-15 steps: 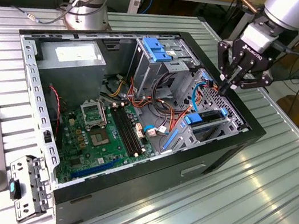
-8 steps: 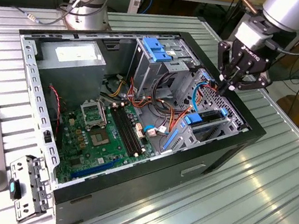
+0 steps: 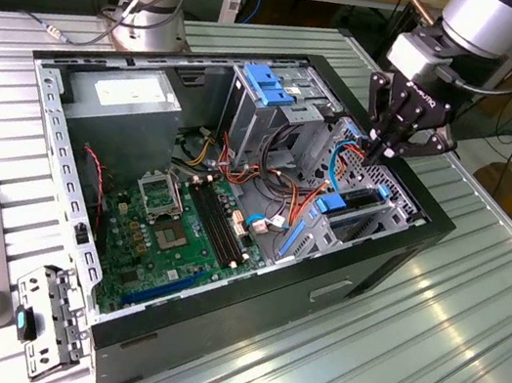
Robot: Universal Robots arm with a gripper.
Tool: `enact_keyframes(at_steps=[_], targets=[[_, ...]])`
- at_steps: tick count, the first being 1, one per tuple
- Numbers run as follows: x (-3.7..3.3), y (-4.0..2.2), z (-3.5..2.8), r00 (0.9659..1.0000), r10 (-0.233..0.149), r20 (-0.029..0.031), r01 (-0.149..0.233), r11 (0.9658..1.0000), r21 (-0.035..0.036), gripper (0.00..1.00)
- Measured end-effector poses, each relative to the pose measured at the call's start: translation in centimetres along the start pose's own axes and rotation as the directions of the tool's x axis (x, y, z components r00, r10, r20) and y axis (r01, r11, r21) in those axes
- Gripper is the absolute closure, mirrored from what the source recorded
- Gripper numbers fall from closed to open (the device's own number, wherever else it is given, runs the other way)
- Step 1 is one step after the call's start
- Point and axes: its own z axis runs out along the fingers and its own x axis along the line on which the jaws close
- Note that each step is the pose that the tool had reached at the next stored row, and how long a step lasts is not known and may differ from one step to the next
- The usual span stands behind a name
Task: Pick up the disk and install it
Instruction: 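Insert the first disk wire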
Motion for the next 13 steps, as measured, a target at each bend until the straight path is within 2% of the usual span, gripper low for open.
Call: enact_keyframes(at_steps=[2, 13], targets=[[0.00, 0.00, 0.04, 0.9996, 0.028, -0.0003, -0.028, 0.9996, 0.0000, 0.83], [0.00, 0.00, 0.05, 0.9996, 0.030, 0.0000, -0.030, 0.9996, 0.0000, 0.83]])
